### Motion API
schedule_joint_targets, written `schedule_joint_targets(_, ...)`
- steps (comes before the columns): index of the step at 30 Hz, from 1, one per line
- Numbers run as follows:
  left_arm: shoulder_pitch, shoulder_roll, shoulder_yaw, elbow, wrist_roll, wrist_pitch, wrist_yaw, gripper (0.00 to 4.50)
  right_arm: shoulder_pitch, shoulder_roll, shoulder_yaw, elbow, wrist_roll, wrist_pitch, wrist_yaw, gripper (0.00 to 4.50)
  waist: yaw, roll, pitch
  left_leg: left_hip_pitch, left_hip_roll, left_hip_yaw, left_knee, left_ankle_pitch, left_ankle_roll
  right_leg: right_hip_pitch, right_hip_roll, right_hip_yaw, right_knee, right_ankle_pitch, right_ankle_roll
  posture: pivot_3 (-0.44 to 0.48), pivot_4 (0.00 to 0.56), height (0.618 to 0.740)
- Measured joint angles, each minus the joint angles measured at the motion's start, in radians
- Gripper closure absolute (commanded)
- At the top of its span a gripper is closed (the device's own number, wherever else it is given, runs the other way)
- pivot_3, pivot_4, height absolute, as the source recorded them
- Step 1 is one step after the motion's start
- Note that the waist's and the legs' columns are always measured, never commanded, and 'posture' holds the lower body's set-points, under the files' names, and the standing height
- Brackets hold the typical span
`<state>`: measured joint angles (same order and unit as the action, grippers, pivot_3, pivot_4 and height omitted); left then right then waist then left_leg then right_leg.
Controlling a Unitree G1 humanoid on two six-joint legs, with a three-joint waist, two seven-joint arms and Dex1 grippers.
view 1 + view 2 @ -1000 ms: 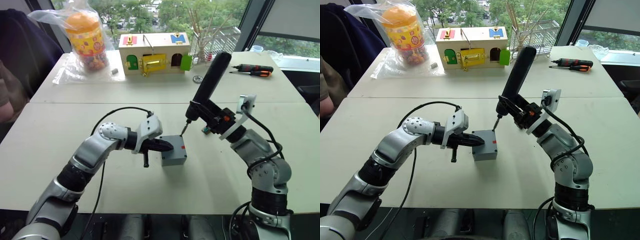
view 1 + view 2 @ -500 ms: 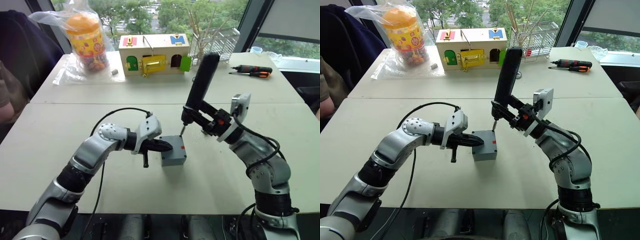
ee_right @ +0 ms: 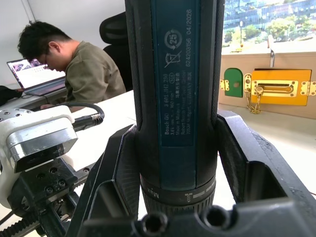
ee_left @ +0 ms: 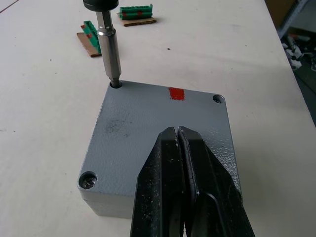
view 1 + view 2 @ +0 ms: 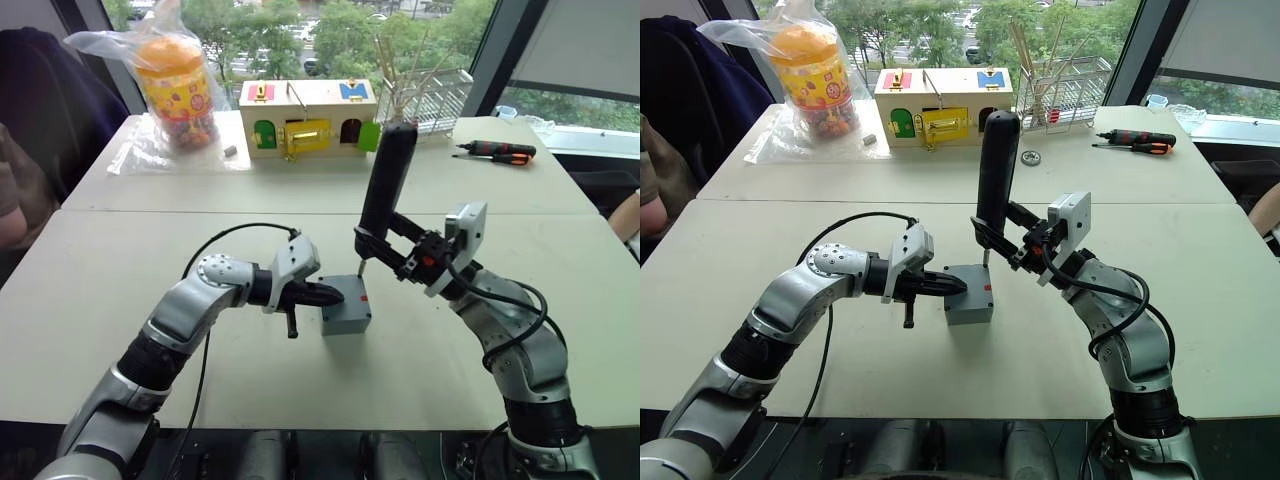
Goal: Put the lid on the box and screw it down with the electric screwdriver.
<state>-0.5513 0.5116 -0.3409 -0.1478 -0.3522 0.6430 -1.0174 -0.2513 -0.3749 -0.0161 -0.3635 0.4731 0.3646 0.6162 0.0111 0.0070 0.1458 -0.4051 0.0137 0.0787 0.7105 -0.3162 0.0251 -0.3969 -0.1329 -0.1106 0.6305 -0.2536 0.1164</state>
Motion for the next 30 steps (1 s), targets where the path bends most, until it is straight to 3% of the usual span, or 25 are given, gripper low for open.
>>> schedule_joint_targets(24, 0.003, -0.01, -0.001, 0.01, 0.018, -0.002, 0.001, 4.5, 0.015, -0.002, -0.006, 0.016, 0.012, -0.009, 0.008, 2.68, 0.0, -0.002, -0.007, 0.011, 0.0, 0.002, -0.005, -0.003, 0.003, 0.007, -0.002, 0.001, -0.002, -0.003, -0.004, 0.0, 0.15, 0.706)
schedule_joint_targets(30, 0.008, -0.01, 0.001, 0.008, 0.017, -0.005, -0.004, 4.5, -0.028, -0.083, -0.05, -0.032, 0.092, 0.121, -0.004, 2.68, 0.001, -0.001, -0.006, 0.011, 0.0, 0.003, -0.006, -0.003, 0.003, 0.007, -0.003, 0.002, -0.003, -0.003, -0.004, 0.0, 0.15, 0.706)
